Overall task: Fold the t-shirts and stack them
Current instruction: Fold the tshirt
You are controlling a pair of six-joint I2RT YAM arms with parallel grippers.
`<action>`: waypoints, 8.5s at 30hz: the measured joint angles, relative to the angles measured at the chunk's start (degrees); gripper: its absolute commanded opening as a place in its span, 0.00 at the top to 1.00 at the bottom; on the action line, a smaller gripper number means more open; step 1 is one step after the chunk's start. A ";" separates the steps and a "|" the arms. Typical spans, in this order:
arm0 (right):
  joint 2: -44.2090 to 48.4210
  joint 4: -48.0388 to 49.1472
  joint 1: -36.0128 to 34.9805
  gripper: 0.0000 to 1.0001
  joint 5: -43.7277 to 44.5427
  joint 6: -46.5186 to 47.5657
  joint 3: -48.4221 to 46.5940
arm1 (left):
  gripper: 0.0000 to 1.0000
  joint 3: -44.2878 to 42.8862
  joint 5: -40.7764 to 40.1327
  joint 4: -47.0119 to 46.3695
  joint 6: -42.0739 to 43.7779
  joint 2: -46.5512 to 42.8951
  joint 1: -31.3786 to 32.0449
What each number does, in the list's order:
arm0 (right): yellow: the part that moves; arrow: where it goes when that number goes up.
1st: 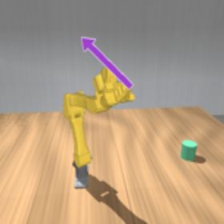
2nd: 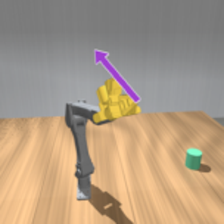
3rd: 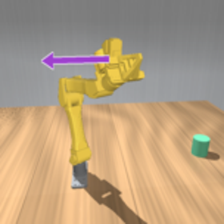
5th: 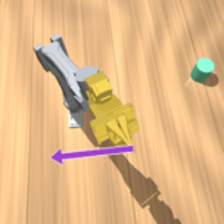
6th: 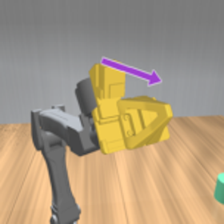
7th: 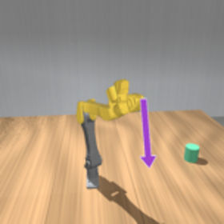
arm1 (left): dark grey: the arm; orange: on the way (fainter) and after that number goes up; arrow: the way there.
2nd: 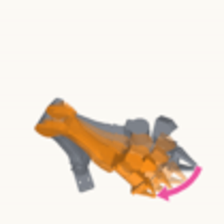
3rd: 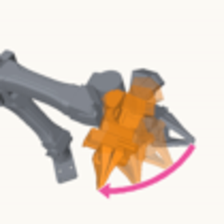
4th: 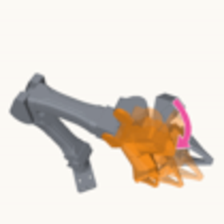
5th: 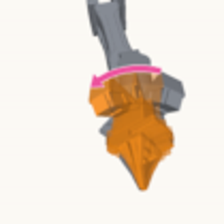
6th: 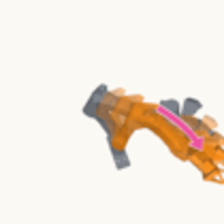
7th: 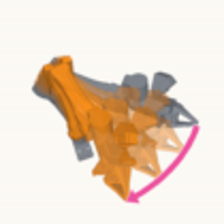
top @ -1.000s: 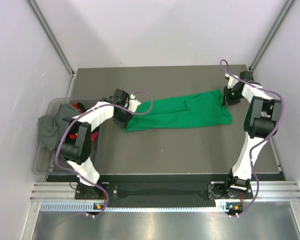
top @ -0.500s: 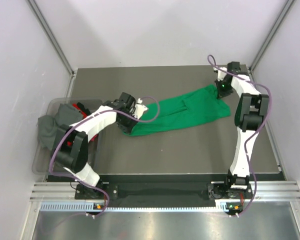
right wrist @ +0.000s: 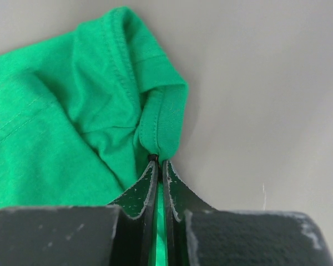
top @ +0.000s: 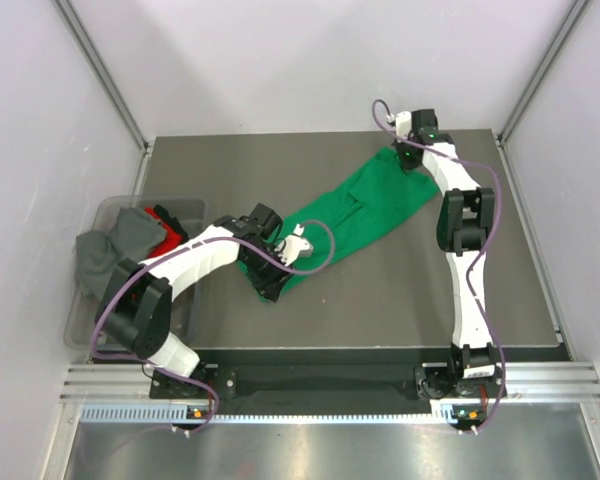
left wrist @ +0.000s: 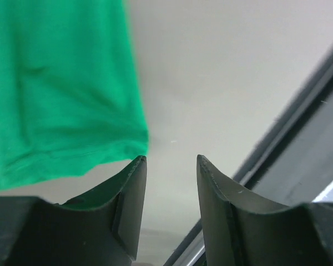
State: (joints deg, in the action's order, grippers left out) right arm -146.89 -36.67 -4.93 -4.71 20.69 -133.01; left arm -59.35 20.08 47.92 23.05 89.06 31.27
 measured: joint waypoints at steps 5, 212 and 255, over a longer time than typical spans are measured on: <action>-2.97 6.08 -2.69 1.00 2.47 0.81 -2.89 | 0.49 -0.11 2.82 1.33 1.33 -0.33 0.79; 84.80 19.12 -6.56 1.00 -36.63 -52.72 103.78 | 1.00 -8.39 13.00 -18.60 -45.55 3.26 -3.80; 41.66 28.94 -0.92 1.00 -33.59 -34.69 65.26 | 1.00 -46.86 2.10 -18.10 -39.60 37.83 -6.60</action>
State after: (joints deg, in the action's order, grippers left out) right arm -105.23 -7.73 -5.85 -38.30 -14.00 -67.75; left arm -106.21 22.17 29.82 -16.56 126.89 24.67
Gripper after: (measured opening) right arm 0.014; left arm 0.020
